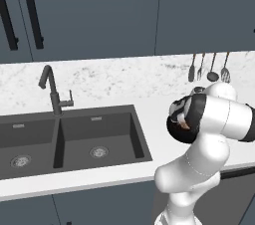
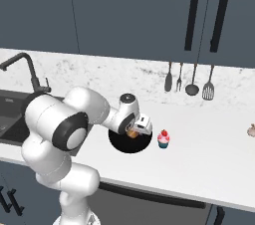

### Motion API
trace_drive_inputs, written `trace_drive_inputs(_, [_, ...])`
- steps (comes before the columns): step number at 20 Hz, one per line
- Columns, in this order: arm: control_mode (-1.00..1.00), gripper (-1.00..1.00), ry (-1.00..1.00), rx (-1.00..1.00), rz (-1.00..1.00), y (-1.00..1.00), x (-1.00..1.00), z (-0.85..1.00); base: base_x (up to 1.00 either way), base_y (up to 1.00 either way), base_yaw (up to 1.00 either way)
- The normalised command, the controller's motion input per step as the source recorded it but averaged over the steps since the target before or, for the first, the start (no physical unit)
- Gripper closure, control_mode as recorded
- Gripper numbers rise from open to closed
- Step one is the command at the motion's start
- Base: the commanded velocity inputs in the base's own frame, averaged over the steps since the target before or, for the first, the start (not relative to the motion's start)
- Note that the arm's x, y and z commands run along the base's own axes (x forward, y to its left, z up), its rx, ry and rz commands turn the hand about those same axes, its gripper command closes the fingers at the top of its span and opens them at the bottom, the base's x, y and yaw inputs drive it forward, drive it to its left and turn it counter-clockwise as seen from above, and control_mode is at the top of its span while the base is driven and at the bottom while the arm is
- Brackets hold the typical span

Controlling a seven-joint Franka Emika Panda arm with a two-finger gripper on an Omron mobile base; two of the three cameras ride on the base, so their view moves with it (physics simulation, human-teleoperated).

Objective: Pick the onion from the sink and place it in the bowl. Then pick the bowl and place it in the microwave. Then close the microwave door and press the start button.

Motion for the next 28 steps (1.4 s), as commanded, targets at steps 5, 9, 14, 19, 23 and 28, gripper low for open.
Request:
trace_drive_inputs(5, [-1.00,-1.00,-0.16,0.00,-0.06,0.08,-0.41,0.39,0.00,0.00,0.00])
trace_drive_inputs(9, [-1.00,-1.00,-0.13,0.00,-0.06,0.00,-0.54,0.43,0.00,0.00,0.00])
trace_drive_inputs(14, [-1.00,-1.00,-0.05,0.00,-0.12,0.00,-0.64,0.59,0.00,0.00,0.00])
trace_drive_inputs(19, [-1.00,-1.00,0.02,0.06,-0.17,-0.21,-0.52,0.51,0.00,0.00,0.00])
trace_drive_inputs(23, [-1.00,-1.00,0.08,0.26,-0.09,-0.31,-0.47,0.17,0.00,0.00,0.00])
trace_drive_inputs(28, [-1.00,-1.00,0.18,0.32,-0.07,-0.25,-0.32,0.00,0.00,0.00,0.00])
